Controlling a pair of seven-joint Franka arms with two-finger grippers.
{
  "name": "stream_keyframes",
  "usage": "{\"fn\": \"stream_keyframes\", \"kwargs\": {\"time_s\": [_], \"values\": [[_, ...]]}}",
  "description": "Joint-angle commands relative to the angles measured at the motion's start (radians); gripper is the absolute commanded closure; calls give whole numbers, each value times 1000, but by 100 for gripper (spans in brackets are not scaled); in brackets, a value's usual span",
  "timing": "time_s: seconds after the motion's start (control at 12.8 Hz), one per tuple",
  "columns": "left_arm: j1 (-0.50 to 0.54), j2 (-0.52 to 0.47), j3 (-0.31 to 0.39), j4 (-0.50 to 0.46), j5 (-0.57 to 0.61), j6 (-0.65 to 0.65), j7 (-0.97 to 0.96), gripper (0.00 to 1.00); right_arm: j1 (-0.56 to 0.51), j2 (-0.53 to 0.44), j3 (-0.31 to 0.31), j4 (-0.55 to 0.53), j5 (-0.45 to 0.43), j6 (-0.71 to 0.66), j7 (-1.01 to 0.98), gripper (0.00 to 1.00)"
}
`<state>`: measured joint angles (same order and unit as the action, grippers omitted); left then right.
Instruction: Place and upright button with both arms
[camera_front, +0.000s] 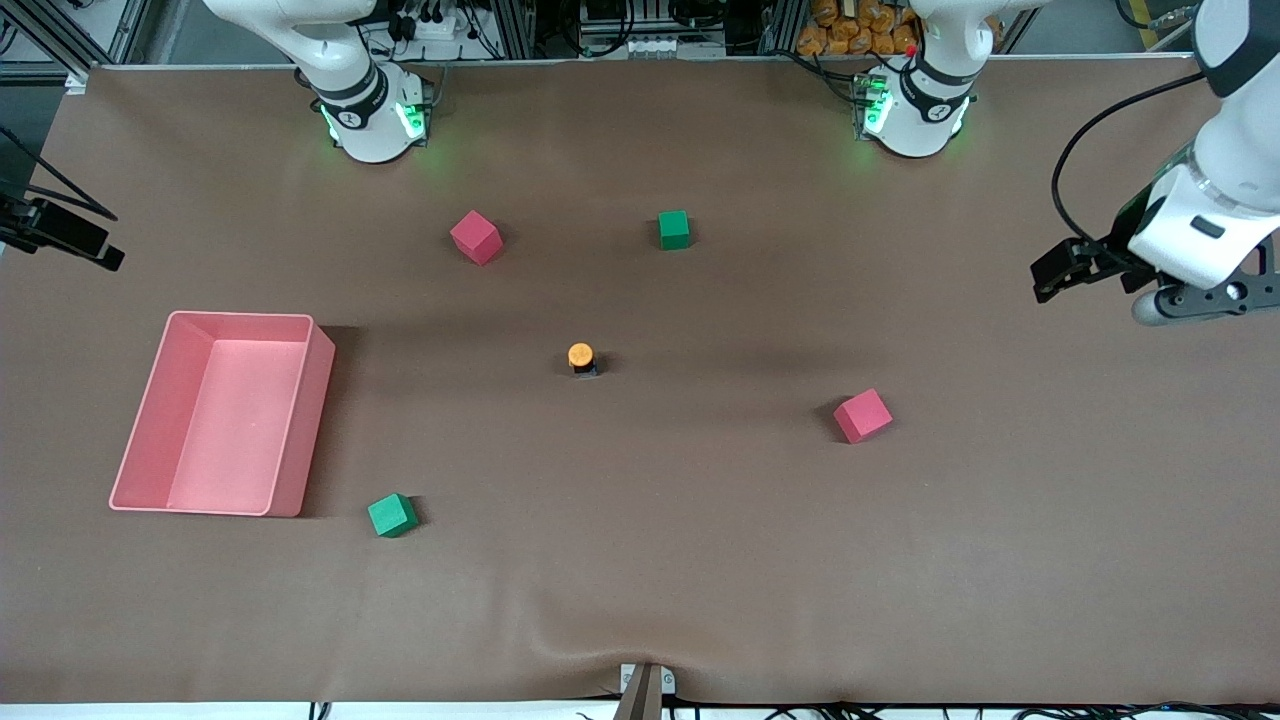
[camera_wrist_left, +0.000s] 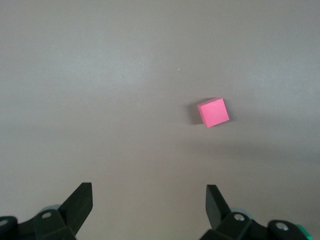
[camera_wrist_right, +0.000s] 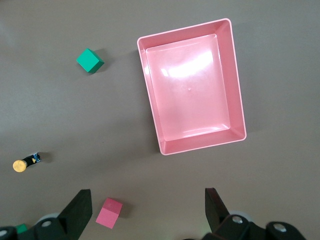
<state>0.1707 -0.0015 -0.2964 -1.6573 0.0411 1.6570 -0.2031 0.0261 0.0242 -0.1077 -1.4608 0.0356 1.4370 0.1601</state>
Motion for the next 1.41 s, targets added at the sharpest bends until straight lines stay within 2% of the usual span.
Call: {"fn": "stream_keyframes", "kwargs": {"time_s": [0.0,0.63,0.71,0.86,0.94,1.33], "values": [[13,-22,-3,-6,-15,20,74,0,12,3,-9,16,-13,-12,-10,0],[-5,-15,17,103,-4,-34,79,0,21,3,-24,16,-13,-12,-11,0],[-52,-21,69,102,-4,-70,83,0,21,3,-24,14,-13,-12,-11,0],[-189,-37,224,100,-6,-150,88,0,23,5,-24,14,-11,-13,-10,0],[-219,-57,256,93,-6,-164,91,0,23,5,-26,16,-11,-13,-11,0],[-227,-68,261,108,-15,-197,86,0,23,5,-26,14,-11,-13,-11,0]]}}
